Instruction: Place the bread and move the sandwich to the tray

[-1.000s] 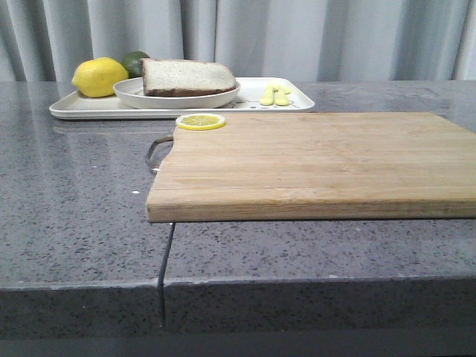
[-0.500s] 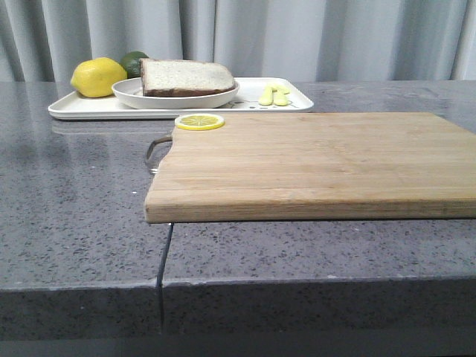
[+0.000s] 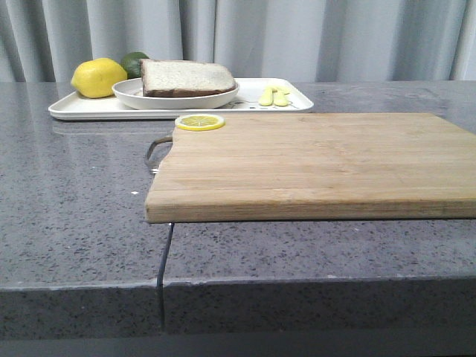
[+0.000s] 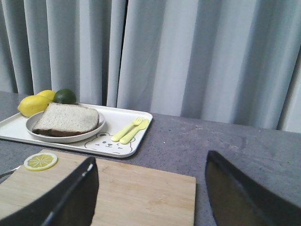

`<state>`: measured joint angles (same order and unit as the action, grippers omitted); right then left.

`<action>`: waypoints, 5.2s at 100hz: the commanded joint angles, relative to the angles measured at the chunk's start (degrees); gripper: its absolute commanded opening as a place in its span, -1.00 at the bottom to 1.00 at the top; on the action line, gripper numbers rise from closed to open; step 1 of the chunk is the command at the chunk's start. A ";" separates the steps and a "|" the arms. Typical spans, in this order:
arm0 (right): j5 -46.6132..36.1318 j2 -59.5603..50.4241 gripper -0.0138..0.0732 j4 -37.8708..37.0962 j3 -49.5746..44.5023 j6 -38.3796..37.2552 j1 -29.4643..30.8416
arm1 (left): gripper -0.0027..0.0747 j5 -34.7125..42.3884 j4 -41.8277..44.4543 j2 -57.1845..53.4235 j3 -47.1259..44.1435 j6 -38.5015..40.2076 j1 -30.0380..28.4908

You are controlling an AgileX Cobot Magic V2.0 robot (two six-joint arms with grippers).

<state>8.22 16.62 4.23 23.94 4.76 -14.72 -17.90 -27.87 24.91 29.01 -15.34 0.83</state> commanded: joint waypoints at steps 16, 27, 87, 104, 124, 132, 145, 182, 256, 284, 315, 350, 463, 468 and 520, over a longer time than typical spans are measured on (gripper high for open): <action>2.99 0.28 0.44 -0.27 1.44 -0.21 0.41 | -0.20 0.66 -1.03 -13.76 -5.39 -0.06 0.44; 4.56 0.28 0.44 -0.27 1.37 -0.21 0.41 | -0.20 -2.86 -1.03 -17.70 -7.45 -0.06 0.44; 4.01 0.28 -0.05 -0.38 -2.89 -0.21 0.41 | -0.50 -4.28 -1.03 -18.75 -10.22 -0.06 0.44; 4.01 0.28 -0.66 -0.38 -2.89 -0.21 0.41 | -0.98 -4.28 -1.03 -18.75 -10.22 -0.06 0.44; 4.12 0.28 -0.84 -0.38 -2.89 -0.21 0.41 | -0.98 -4.28 -1.03 -18.75 -10.22 -0.06 0.44; 4.26 0.28 -0.84 -0.38 -2.89 -0.21 0.41 | -0.98 -4.28 -1.03 -18.75 -10.22 -0.06 0.44; 4.51 0.28 -0.84 -0.38 -2.89 -0.21 0.41 | -0.98 -4.28 -1.03 -18.75 -10.22 -0.06 0.44; 4.64 0.28 -0.84 -0.38 -2.89 -0.21 0.41 | -0.98 -4.28 -1.03 -18.75 -10.22 -0.06 0.44; 4.64 0.28 -0.84 -0.38 -2.89 -0.21 0.41 | -0.98 6.04 25.49 -24.04 -22.68 13.22 0.44; 4.64 0.28 -0.84 -0.38 -2.89 -0.21 0.41 | -0.98 10.12 27.07 -27.11 -29.01 13.80 0.44; 4.65 0.28 -0.84 -0.38 -2.89 -0.21 0.41 | -0.98 12.32 27.87 -27.11 -29.96 13.80 0.44; 4.65 0.28 -0.84 -0.38 -2.89 -0.21 0.41 | -0.98 12.22 27.87 -27.11 -29.96 13.80 0.44; -1.44 -7.09 -0.84 -6.27 -13.12 -3.69 5.01 | -0.98 12.22 27.87 -27.11 -29.96 13.80 0.44; -1.44 -9.27 -0.84 -6.94 -14.31 -4.76 6.21 | -0.98 12.22 27.87 -27.11 -29.96 13.80 0.44; -6.08 -18.37 -0.84 -7.05 -25.60 -6.27 8.81 | -0.98 12.22 27.87 -27.11 -29.96 13.80 0.44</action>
<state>8.84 -0.58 -2.02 -1.43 -1.26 -6.23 -10.48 0.00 -0.35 -0.08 -2.12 0.83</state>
